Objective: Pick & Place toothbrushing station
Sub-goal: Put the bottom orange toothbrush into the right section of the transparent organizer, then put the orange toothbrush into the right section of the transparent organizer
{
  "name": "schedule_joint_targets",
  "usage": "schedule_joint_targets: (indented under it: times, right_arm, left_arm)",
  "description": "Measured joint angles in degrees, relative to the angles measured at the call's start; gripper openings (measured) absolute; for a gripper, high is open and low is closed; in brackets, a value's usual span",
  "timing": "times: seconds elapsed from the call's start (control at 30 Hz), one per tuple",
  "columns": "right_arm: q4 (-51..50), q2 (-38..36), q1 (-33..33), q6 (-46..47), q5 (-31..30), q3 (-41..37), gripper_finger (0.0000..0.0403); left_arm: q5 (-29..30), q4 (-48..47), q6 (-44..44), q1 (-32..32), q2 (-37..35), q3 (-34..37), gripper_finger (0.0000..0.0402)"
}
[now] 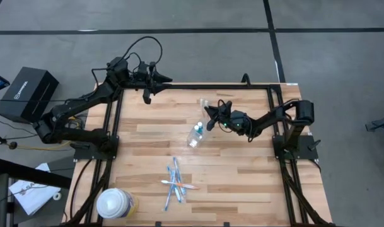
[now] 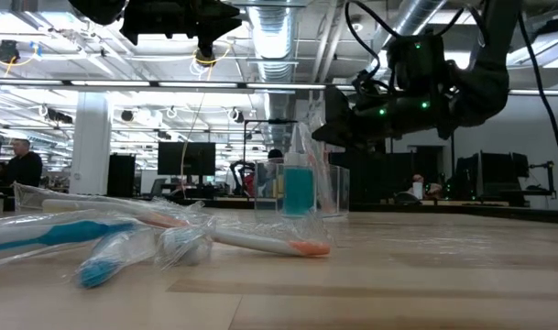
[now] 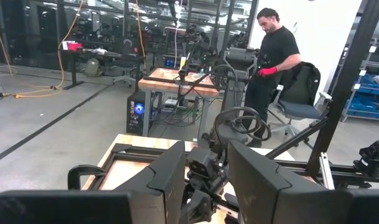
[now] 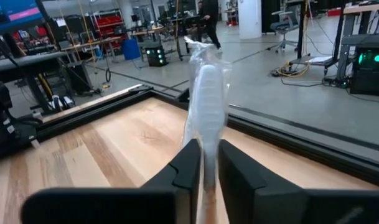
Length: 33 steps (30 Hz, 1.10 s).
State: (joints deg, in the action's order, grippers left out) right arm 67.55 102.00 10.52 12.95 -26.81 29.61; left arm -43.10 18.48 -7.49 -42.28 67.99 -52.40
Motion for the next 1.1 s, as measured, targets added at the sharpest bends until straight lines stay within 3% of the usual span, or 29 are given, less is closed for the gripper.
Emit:
schedule_joint_targets:
  times: [0.23, 0.43, 0.63, 1.1]
  right_arm:
    - [-0.5, 0.0, 0.1, 2.4, 0.9, 0.0, 0.0090]
    - [-0.4, -0.2, 0.0, 4.9, 3.1, 0.0, 0.0164]
    - [-6.5, -7.4, 0.0, 1.9, 3.0, 0.0, 0.0226]
    - [-21.5, -25.1, 0.0, -1.0, 2.8, 0.0, 0.0224]
  left_arm:
    - [0.0, 0.0, 0.0, 0.0, 0.0, 0.0, 0.0117]
    - [0.0, 0.0, 0.0, 0.0, 0.0, 0.0, 0.0117]
    - [-0.4, -0.1, -0.2, 0.0, 0.0, 0.0, 0.0117]
    - [-0.4, -0.1, -1.4, 0.0, 0.0, 0.0, 0.0117]
